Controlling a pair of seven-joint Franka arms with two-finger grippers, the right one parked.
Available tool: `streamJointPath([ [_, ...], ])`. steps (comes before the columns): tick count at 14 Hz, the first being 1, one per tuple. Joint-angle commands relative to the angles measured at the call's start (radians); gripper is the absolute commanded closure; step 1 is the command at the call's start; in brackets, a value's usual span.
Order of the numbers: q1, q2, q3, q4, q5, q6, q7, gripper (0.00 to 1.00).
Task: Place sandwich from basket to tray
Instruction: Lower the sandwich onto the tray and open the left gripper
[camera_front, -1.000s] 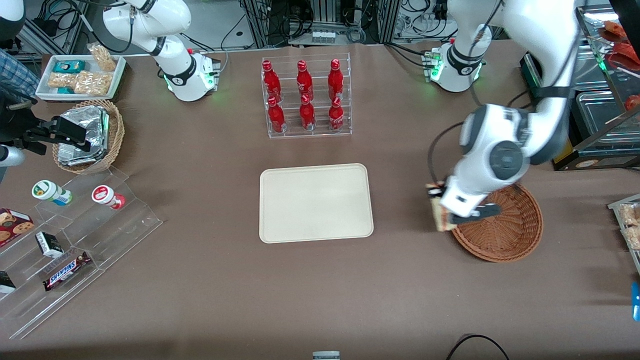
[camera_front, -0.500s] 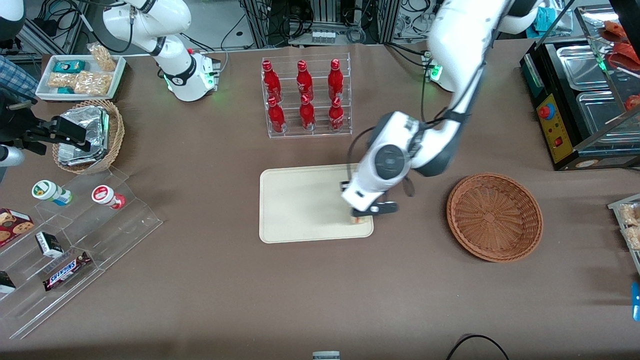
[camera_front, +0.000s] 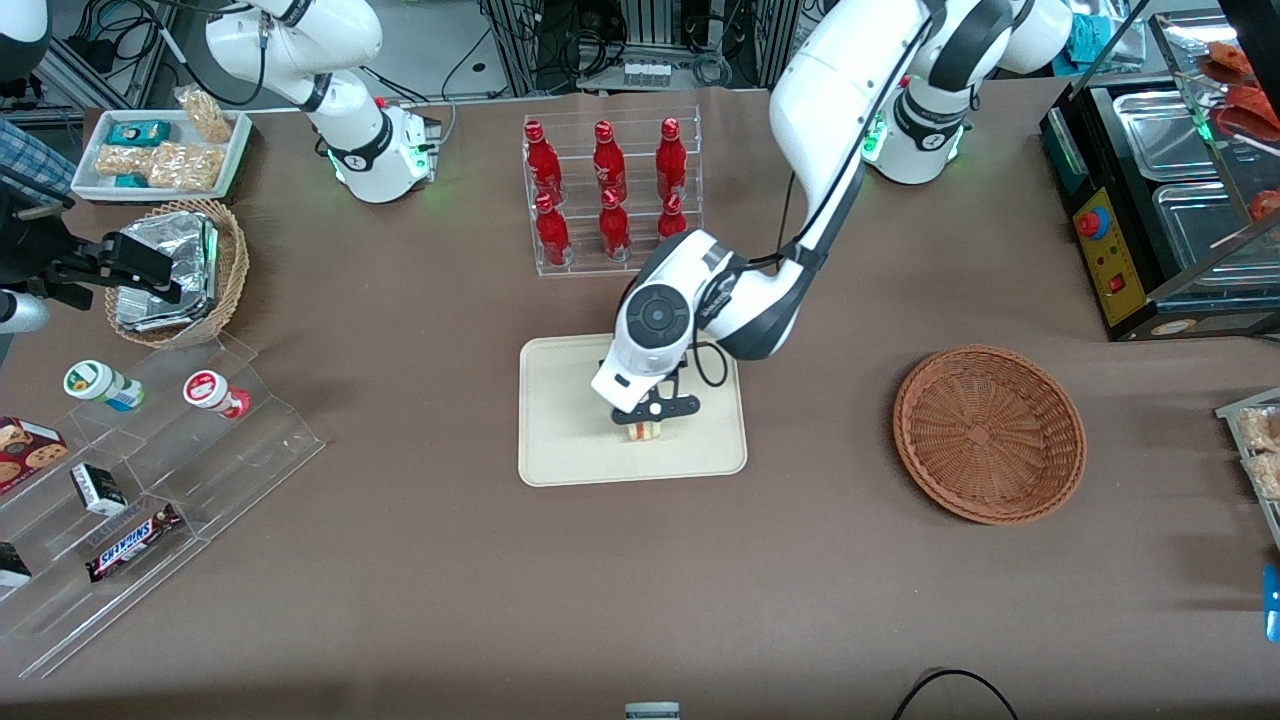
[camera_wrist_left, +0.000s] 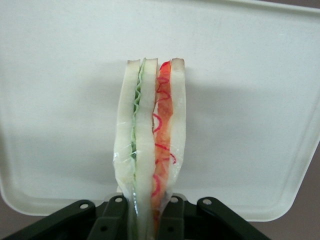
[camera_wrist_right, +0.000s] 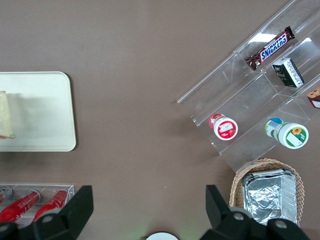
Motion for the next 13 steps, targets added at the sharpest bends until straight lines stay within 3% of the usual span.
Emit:
streamJointPath([
  [1,-0.009,0.071,-0.019,0.094,-0.015,-0.017,-0.025,0.99],
  [3,-0.009,0.075,-0.025,0.085,-0.016,0.022,-0.029,0.94],
  [4,-0.009,0.075,-0.025,0.079,-0.016,0.047,-0.032,0.73],
  [5,-0.009,0.075,-0.025,0.079,-0.016,0.052,-0.039,0.16],
  [6,-0.009,0.071,-0.025,0.079,-0.007,0.049,-0.042,0.0],
  [13,0.037,-0.075,0.0,0.052,0.019,-0.086,0.04,0.0],
])
